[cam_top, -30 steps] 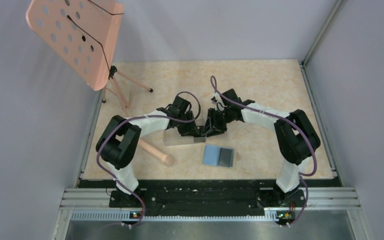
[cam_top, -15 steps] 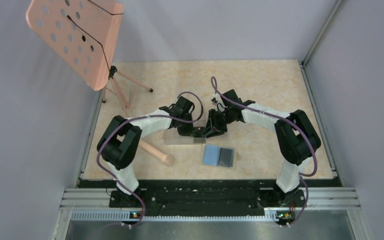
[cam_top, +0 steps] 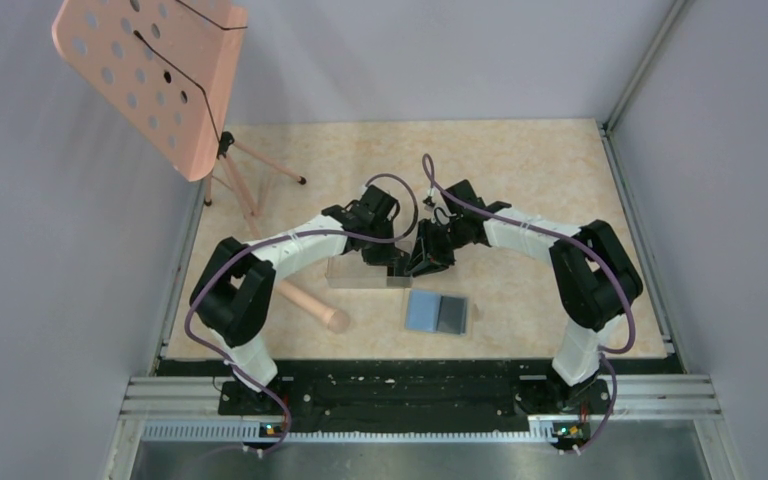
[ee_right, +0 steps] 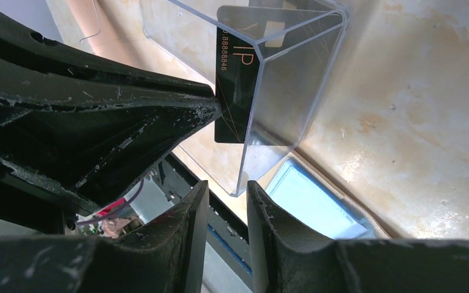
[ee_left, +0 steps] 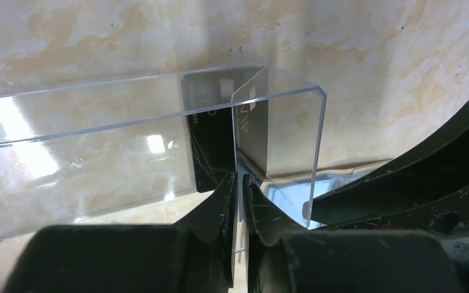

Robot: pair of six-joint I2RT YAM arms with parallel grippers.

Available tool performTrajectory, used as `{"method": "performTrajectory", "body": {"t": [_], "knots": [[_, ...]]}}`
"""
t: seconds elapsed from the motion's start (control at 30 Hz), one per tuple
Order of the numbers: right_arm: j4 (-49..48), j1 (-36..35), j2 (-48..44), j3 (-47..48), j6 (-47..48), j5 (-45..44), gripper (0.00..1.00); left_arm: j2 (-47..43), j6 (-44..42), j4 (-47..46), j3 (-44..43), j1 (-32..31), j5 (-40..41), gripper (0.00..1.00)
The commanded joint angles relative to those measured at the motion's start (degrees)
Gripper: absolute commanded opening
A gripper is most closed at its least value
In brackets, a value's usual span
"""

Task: Put the credit cards into the card holder
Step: Pick up the credit card from the storage box.

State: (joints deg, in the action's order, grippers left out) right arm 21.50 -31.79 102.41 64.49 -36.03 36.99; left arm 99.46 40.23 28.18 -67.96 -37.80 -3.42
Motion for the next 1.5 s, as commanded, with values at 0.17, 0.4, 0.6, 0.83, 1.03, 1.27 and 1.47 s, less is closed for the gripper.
{"method": "performTrajectory", "body": {"t": [0.17, 0.4, 0.6, 0.83, 1.03, 1.27, 1.47], "knots": [[-2.9, -0.7, -3.6, -0.3, 0.0, 1.0, 0.29, -1.5, -0.1, -5.4, -0.2, -0.5, -5.1, 0.24], [-2.8, -0.7, -3.8, -0.4, 0.1, 0.8, 0.29, 0.5, 0.5, -7.7, 1.0, -0.4, -7.7, 0.22], [-2.7, -0.7, -4.0, -0.3, 0.1, 0.8, 0.29, 2.0, 1.2, -8.4, 1.7, -0.4, -8.4, 0.21], [-2.6, -0.7, -4.1, -0.3, 0.3, 0.7, 0.29, 3.3, 1.2, -6.7, 1.7, -0.3, -7.0, 0.2], [-2.1, -0.6, -5.1, 0.2, 0.4, 0.4, 0.3, 1.1, 0.9, -5.6, 1.3, -0.3, -5.1, 0.0], [0.0, 1.8, -10.3, 1.4, 1.7, -1.5, 0.5, -8.8, -0.7, -1.4, -0.3, -0.3, -0.3, 0.0], [-0.2, 7.7, -17.5, -0.7, 2.6, 4.1, 0.64, -21.0, -2.3, -7.5, 5.2, -0.4, -6.8, 0.0]]}}
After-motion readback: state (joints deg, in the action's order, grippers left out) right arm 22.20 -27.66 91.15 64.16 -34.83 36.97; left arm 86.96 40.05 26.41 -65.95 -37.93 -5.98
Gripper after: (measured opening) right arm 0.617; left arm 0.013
